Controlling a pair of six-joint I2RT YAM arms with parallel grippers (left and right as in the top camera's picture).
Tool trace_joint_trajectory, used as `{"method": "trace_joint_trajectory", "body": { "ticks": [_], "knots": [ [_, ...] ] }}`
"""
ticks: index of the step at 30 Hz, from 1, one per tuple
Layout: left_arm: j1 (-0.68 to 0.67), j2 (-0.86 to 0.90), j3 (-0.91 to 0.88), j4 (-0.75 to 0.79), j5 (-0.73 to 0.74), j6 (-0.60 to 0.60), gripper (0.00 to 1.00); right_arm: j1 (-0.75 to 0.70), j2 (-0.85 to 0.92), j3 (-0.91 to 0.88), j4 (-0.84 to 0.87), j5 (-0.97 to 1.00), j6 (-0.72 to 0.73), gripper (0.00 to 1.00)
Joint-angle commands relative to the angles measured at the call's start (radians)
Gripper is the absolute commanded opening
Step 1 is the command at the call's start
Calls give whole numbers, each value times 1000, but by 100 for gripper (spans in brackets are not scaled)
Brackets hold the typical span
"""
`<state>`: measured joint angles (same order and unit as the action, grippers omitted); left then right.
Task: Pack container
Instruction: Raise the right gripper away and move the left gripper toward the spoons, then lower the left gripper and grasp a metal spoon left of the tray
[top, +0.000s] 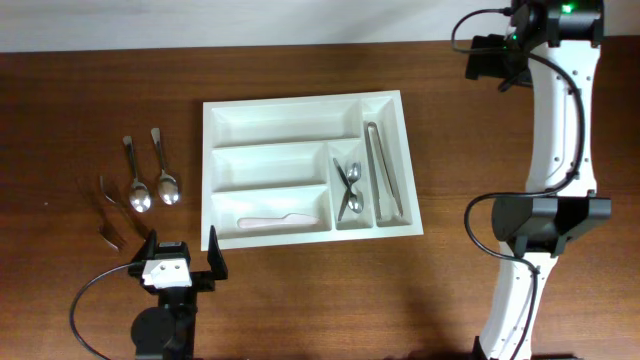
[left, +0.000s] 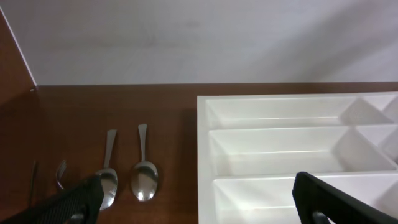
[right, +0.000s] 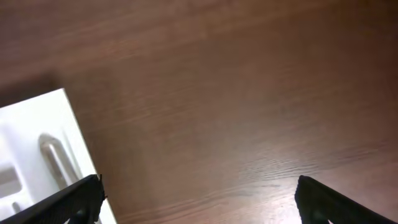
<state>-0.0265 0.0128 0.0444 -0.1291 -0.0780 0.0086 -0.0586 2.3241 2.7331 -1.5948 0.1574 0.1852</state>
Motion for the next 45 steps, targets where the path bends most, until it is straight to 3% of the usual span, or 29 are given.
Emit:
{"method": "trace_joint_trajectory", "body": {
  "ticks": [1,5,9,12,23,33,40,45],
  "knots": [
    [4,-8,-9,60,26,23,99,-14,-33,19,-2,12,15,99],
    [4,6,46,49,30,22,99,-15,-33,19,-2,12,15,99],
    [5,119,270,-117,-75,23,99,-15,-33,19,-2,12,15,99],
    [5,289,492,-256,-133,84,99,-15,-33,19,-2,12,15,99],
    [4,953,1253,-606,-132,300,99,-15,-33,19,-2,12,15,99],
    [5,1114,1341,-528,-129,294,99,-15,-33,19,-2,12,15,99],
    [111,1266,1341,-565,-243,-83,100,-15,-33,19,-2,12,15,99],
    [200,1420,1341,-563,-229,-137,98,-15,-33,19,-2,12,15,99]
  ]
}}
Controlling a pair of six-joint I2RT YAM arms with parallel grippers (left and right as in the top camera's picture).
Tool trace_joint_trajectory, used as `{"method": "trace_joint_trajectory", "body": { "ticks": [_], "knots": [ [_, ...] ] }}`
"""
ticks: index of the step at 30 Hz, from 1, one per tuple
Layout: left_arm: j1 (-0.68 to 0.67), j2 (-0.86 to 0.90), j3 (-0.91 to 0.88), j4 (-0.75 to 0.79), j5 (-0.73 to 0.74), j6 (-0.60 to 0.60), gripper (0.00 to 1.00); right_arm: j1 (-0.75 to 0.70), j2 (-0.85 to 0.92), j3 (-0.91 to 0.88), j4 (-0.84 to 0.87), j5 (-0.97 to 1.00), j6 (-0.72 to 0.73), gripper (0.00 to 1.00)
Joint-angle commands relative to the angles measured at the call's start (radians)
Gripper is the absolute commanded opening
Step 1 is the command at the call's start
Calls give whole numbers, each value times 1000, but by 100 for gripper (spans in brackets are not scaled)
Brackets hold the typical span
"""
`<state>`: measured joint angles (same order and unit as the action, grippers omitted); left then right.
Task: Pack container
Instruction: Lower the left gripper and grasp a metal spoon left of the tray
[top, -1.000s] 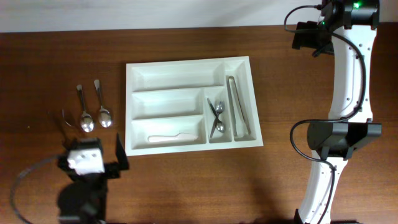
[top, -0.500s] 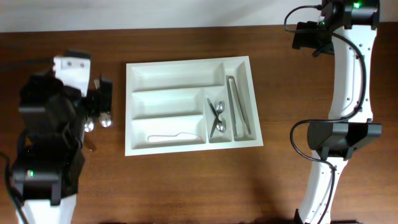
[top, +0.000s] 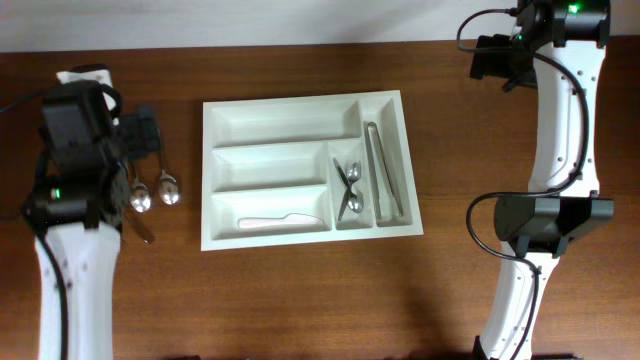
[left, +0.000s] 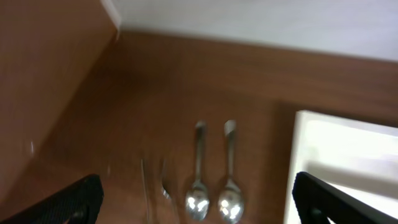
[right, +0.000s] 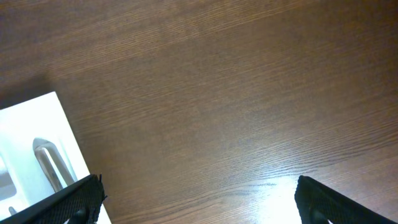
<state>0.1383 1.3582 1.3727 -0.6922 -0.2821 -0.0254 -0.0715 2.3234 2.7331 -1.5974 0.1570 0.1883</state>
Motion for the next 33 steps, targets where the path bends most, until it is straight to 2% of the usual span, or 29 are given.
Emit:
{"method": "trace_joint_trajectory", "body": {
  "ticks": [1,7,15,16,17,18,22,26,29,33],
  "knots": [
    [42,115,13,0,-24,-103,98,-2,-32,19,0,13,12,99],
    [46,323,13,47,13,-102,99,-2,-32,19,0,12,12,99],
    [46,470,13,135,77,-101,100,-2,-32,19,0,12,12,99],
    [46,484,13,148,82,-101,94,-2,-32,19,0,13,12,99],
    [46,509,13,164,98,-101,69,-2,-32,19,0,13,12,99],
    [46,526,13,175,116,-101,65,-2,-32,19,0,13,12,99],
    [46,602,13,213,190,-102,64,-2,-32,19,0,13,12,99],
    [46,673,13,217,189,-102,64,-2,-32,19,0,13,12,99],
    [46,711,13,218,189,-102,68,-2,-32,19,0,13,12,99],
    [46,737,13,222,189,-102,64,-2,-32,19,0,13,12,99]
  ]
}}
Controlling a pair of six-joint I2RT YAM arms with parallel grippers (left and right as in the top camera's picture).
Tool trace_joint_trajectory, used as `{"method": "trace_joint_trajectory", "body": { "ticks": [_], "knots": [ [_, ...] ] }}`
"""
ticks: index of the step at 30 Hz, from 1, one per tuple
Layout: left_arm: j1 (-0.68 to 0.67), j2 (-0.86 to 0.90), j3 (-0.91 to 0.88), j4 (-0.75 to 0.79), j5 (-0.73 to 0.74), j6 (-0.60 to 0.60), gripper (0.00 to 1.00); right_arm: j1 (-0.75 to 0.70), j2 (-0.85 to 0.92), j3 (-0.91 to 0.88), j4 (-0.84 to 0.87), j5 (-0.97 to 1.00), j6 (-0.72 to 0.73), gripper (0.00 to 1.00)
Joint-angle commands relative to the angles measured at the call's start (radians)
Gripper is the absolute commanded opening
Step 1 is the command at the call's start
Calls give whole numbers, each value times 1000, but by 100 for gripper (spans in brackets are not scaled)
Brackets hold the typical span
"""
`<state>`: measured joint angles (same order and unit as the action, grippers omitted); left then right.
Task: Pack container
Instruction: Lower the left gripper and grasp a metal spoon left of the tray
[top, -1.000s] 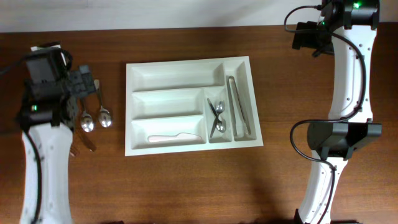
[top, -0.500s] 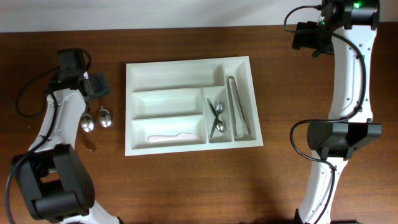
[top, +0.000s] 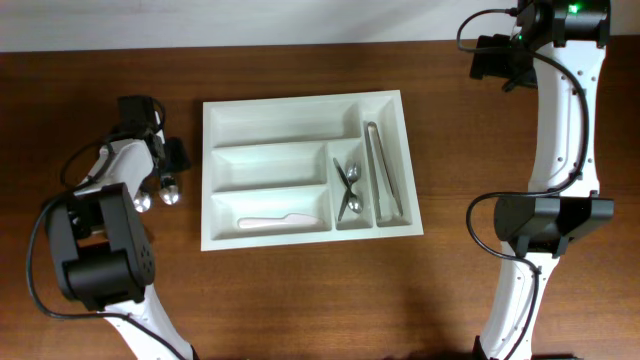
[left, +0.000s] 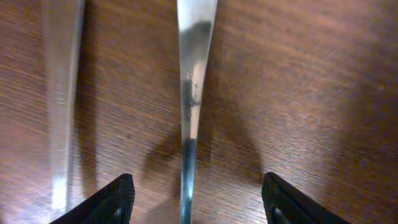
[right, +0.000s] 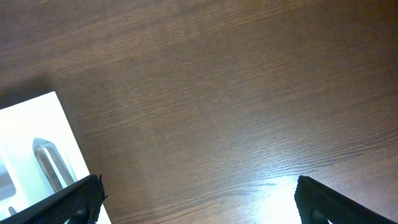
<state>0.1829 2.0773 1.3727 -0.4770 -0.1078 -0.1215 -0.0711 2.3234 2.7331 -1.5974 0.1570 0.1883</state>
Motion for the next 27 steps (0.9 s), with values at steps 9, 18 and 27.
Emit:
{"method": "trace_joint_trajectory", "body": {
  "ticks": [9,18,27],
  "knots": [
    [2,48,13,2,14,-6,38,-2,-32,19,0,12,12,99],
    [2,48,26,2,7,-5,11,-2,-32,19,0,13,12,99],
    [2,39,130,-79,6,-5,2,-2,-32,19,0,12,12,99]
  ]
}}
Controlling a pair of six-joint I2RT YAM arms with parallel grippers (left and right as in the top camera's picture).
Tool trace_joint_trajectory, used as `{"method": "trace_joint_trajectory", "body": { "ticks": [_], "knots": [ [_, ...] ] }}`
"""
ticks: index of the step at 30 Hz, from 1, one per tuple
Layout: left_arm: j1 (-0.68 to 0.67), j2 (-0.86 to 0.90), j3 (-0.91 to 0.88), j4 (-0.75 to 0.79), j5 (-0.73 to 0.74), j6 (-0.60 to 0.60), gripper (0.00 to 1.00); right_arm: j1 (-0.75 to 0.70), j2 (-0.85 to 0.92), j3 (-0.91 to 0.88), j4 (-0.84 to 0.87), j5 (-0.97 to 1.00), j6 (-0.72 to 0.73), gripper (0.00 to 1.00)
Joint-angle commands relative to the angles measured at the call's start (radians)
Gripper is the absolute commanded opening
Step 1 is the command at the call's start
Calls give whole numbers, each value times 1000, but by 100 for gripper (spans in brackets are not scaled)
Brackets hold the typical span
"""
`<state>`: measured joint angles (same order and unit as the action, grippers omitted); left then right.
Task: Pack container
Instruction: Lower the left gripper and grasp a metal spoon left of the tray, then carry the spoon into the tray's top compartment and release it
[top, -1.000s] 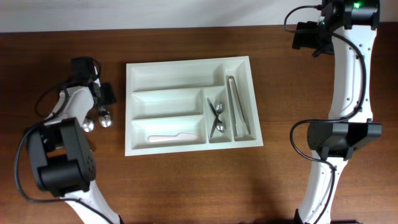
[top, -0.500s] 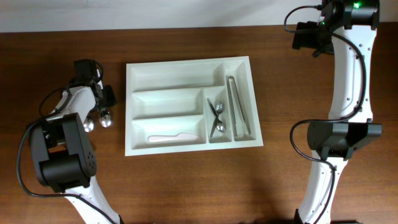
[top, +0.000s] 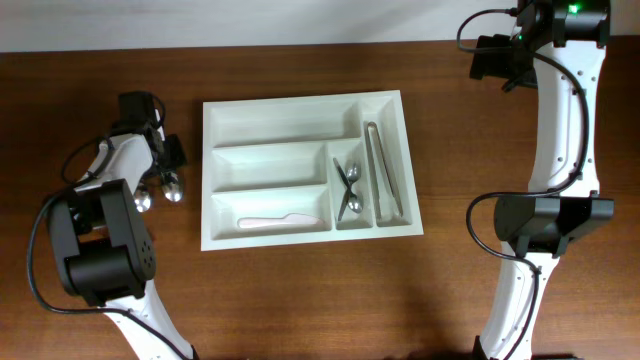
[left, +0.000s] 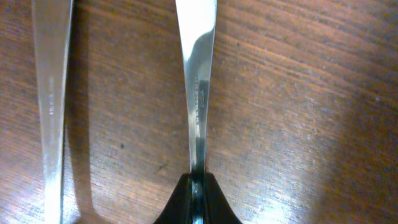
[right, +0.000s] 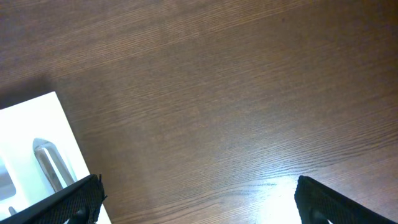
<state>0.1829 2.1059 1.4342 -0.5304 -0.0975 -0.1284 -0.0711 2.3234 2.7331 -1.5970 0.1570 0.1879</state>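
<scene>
The white cutlery tray (top: 305, 105) lies mid-table. Two metal spoons lie left of it, bowls toward the front. My left gripper (top: 165, 155) is down on the right-hand spoon (top: 173, 190). In the left wrist view the gripper (left: 196, 186) is shut on that spoon's handle (left: 196, 74), which still rests on the wood. The other spoon's handle (left: 51, 93) lies parallel to its left. My right gripper (right: 199, 205) hangs open over bare table at the back right, holding nothing.
Inside the tray are metal tongs (top: 385, 180) in the right slot, small spoons (top: 348, 190) in the short slot and a white knife (top: 275, 220) in the front slot. The tray's corner (right: 37, 143) shows at the left of the right wrist view.
My left gripper's fingers stood apart on either side of the right spoon's handle; now they are shut on it. The spoon lies where it was. The right arm has not moved.
My left gripper was open at the table's front, near the tray's front left corner. Then it was high over the spoons on the left. Then it was low, open astride the right spoon's handle, and now it grips it. The right gripper stayed open at the back right.
</scene>
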Motion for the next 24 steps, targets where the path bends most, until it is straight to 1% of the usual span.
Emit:
{"method": "trace_joint_trajectory", "body": {
  "ticks": [1,5,9,11,15,17,19,22,24],
  "knots": [
    [2,9,91,-43,-4,3,2,-2,-32,19,0,13,12,99],
    [1,3,209,-126,-3,37,2,-2,-32,19,0,13,12,99],
    [-4,-8,336,-191,-3,117,2,-2,-32,19,0,13,12,99],
    [-14,-14,390,-206,5,183,2,-2,-32,19,0,12,12,99],
    [-72,-29,476,-203,134,457,2,-2,-32,19,0,13,12,99],
    [-111,-29,498,-204,263,650,2,-2,-32,19,0,13,12,99],
    [-151,-29,500,-203,372,802,2,-2,-32,19,0,12,12,99],
    [-229,-29,500,-203,462,948,2,-2,-32,19,0,13,12,99],
    [-274,-29,500,-204,484,1023,2,-2,-32,19,0,13,12,99]
  ]
}}
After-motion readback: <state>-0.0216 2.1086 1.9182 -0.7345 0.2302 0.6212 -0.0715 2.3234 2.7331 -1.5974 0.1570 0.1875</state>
